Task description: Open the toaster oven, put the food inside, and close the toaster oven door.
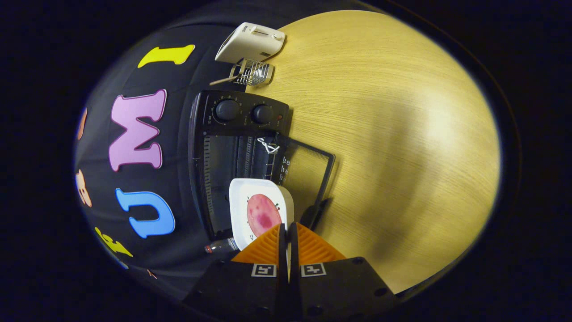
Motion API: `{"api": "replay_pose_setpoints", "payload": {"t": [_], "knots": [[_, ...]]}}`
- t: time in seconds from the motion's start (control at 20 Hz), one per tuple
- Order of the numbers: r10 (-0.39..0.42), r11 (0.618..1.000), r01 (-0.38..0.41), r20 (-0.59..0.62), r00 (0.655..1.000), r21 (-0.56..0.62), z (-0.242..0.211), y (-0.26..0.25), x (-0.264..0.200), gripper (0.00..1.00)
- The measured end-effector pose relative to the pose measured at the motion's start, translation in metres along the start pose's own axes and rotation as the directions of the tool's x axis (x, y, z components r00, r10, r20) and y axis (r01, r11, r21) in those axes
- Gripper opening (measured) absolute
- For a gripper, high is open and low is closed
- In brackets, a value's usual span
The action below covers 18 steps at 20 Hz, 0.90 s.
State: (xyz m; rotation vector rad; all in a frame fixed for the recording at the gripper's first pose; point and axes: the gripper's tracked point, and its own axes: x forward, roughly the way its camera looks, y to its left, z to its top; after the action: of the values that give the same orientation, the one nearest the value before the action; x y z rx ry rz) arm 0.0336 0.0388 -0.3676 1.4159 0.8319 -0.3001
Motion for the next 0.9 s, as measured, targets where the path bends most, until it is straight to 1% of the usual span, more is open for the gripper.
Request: {"api": "replay_pose_setpoints", "payload": {"t": [0.1, 0.25, 0.5, 0.6, 0.75, 0.85, 0.9], "knots": [[0.037, 0.997, -0.041, 0.062, 0.997, 0.06, 0.004, 0.017, 0.027, 0.05], [0.059, 0.99, -0.076, 0.149, 0.987, 0.115, 0.01, 0.036, 0.062, 0.05], [0.069, 0.981, -0.104, 0.211, 0.975, 0.161, 0.009, 0.057, 0.108, 0.05], [0.085, 0.979, -0.123, 0.222, 0.971, 0.162, 0.007, 0.065, 0.118, 0.06], [0.093, 0.976, -0.136, 0.242, 0.966, 0.168, 0.011, 0.07, 0.125, 0.06], [0.092, 0.979, -0.135, 0.256, 0.962, 0.153, 0.013, 0.069, 0.126, 0.06], [0.103, 0.978, -0.146, 0.26, 0.96, 0.149, 0.013, 0.07, 0.125, 0.08]]}}
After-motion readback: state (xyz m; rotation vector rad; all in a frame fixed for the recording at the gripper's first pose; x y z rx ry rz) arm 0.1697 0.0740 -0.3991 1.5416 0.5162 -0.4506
